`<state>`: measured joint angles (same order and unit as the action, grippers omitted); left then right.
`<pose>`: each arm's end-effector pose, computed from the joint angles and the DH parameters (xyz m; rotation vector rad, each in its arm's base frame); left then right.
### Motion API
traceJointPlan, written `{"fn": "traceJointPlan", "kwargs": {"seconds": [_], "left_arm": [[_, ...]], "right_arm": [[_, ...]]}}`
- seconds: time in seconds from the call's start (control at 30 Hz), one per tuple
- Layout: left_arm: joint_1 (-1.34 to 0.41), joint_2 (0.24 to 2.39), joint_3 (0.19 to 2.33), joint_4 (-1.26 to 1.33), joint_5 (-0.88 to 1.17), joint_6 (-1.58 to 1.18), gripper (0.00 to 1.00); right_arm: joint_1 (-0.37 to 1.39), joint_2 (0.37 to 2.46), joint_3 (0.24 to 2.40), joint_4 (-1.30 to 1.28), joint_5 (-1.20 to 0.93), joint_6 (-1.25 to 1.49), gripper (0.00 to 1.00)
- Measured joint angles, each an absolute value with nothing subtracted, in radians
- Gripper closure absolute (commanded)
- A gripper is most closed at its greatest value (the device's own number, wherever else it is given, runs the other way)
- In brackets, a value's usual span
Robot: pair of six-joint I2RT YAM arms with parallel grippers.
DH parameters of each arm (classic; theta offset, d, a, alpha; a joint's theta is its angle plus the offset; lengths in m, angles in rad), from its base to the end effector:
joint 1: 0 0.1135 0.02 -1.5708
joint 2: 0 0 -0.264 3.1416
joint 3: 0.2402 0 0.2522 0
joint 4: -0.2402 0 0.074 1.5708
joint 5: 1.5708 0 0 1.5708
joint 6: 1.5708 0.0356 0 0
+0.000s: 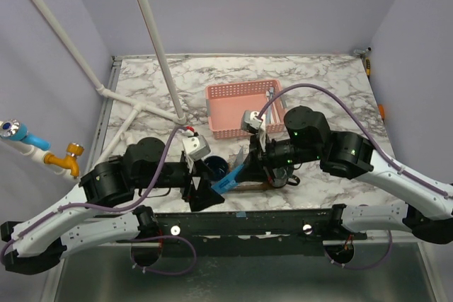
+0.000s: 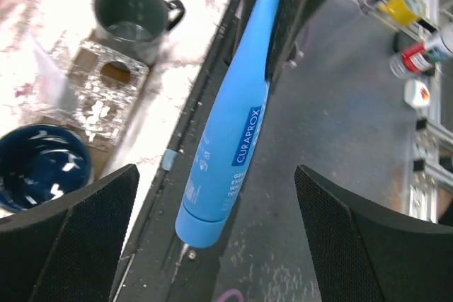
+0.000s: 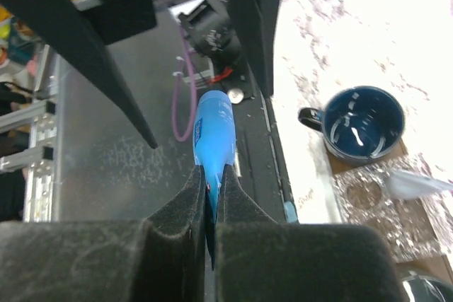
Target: Prepare toiletry sets of a toothbrush and toothpaste on the tray
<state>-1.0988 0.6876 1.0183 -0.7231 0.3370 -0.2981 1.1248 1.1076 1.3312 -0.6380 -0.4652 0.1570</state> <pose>0.0475 -0.1190 0.3762 1.0600 1.8793 -1.2007 0.0824 0.2094 0.4199 -1.2954 1.7498 1.2480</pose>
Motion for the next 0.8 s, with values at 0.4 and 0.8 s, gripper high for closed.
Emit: {"fn": "traceJointPlan", "kwargs": {"seconds": [0.4,0.8], "left_arm": [[-0.831,0.746,1.071,-0.749,0.231,-0.326,0.1],[-0.661,0.75,1.055,-0.734,0.215,-0.356,0.1]], "right_arm": [[1.125,1.16,1.501,-0.908,-0.167,0.241,0.99],[1.125,1.258,1.557,-1.156,0.068,0.384,0.99]]}}
